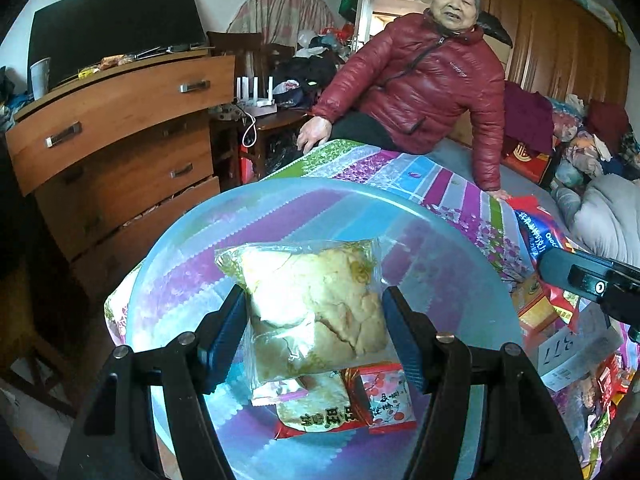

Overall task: Organize snacks
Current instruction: 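Carry both snacks over the clear basin and open both tools to drop them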

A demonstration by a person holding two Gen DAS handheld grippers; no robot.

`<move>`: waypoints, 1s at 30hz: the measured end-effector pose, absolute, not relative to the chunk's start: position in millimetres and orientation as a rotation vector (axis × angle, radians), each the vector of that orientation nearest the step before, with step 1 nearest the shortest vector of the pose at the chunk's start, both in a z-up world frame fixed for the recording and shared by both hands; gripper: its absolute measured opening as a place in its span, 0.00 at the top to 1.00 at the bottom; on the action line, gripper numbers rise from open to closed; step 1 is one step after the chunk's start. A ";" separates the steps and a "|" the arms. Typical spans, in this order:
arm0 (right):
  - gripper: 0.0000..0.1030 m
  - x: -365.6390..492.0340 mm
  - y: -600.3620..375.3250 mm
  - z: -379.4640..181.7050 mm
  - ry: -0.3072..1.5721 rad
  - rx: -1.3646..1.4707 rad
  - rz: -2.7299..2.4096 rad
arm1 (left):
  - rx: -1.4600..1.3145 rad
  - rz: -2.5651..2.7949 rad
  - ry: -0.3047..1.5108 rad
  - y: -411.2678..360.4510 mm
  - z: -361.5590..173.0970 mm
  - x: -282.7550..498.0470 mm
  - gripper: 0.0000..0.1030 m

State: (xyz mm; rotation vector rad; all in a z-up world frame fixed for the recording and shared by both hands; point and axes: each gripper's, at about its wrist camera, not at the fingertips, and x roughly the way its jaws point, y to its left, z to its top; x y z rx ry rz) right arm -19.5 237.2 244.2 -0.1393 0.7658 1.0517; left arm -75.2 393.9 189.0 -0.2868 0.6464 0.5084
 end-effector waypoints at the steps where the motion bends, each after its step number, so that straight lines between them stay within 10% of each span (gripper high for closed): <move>1: 0.76 -18.6 238.4 243.6 0.769 -0.139 1.051 | -0.288 0.507 0.648 394.3 188.7 -75.0 0.33; 30: 0.74 -15.3 247.6 231.8 0.817 -0.133 1.055 | -0.307 0.508 0.689 403.2 178.3 -66.6 0.32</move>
